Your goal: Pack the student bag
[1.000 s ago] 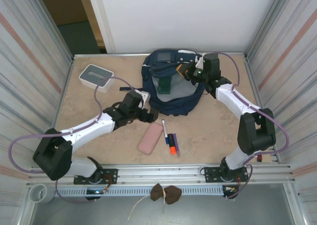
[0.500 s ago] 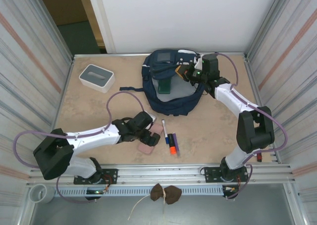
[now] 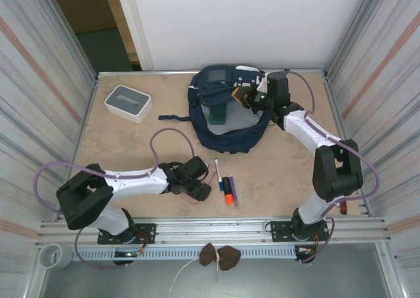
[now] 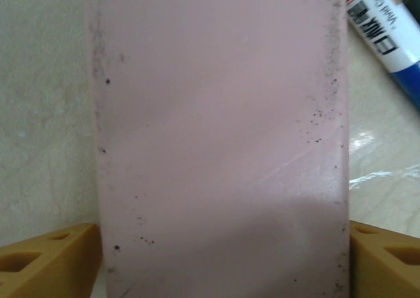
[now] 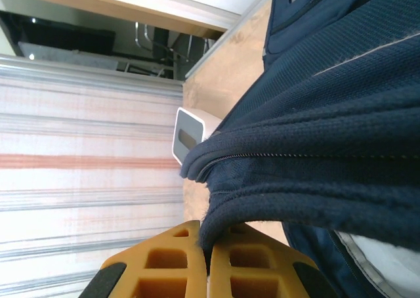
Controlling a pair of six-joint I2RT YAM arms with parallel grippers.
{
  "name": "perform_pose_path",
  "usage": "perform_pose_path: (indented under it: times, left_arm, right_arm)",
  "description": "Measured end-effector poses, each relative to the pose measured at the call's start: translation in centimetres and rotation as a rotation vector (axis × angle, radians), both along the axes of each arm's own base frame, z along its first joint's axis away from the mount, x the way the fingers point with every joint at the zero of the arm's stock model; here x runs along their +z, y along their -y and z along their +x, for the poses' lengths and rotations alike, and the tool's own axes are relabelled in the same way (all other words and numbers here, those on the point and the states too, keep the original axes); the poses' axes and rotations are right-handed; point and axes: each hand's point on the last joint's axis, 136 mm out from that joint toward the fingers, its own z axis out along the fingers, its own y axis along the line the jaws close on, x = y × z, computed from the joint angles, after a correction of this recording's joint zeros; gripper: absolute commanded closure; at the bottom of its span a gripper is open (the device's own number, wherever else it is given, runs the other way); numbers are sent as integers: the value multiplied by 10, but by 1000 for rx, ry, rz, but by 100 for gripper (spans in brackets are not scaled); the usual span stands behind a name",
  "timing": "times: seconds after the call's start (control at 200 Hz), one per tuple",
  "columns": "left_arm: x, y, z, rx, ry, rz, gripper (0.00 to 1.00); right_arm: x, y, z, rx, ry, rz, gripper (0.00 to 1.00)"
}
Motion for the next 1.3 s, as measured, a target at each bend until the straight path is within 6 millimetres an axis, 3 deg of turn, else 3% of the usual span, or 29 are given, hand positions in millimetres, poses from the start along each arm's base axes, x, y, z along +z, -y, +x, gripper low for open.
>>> perform_pose_path:
  times: [0.215, 0.416, 0.521, 0.621, 0.751, 1.072, 1.202, 1.302]
  left_arm:
    - [6, -10, 6, 48, 46, 12, 44]
    - [60, -5, 23, 94, 160, -132, 48]
    - [90, 10, 48, 130, 190, -215, 48]
    - [114, 37, 78, 146, 208, -269, 48]
    - [131, 74, 115, 152, 212, -331, 48]
    - [116, 123, 199, 220, 188, -368, 42]
    - [101, 129, 213, 253, 179, -364, 40]
    - [98, 134, 221, 277, 184, -376, 26]
  right_arm:
    - [1, -1, 0, 1, 2, 2, 100]
    - [3, -3, 0, 6, 12, 5, 100]
    - [4, -7, -2, 13, 13, 4, 100]
    - [6, -10, -2, 16, 17, 3, 100]
    - [7, -13, -3, 20, 15, 3, 100]
    - [13, -16, -4, 19, 11, -4, 100]
    - [14, -16, 0, 8, 14, -9, 100]
    - [12, -15, 3, 0, 16, -11, 100]
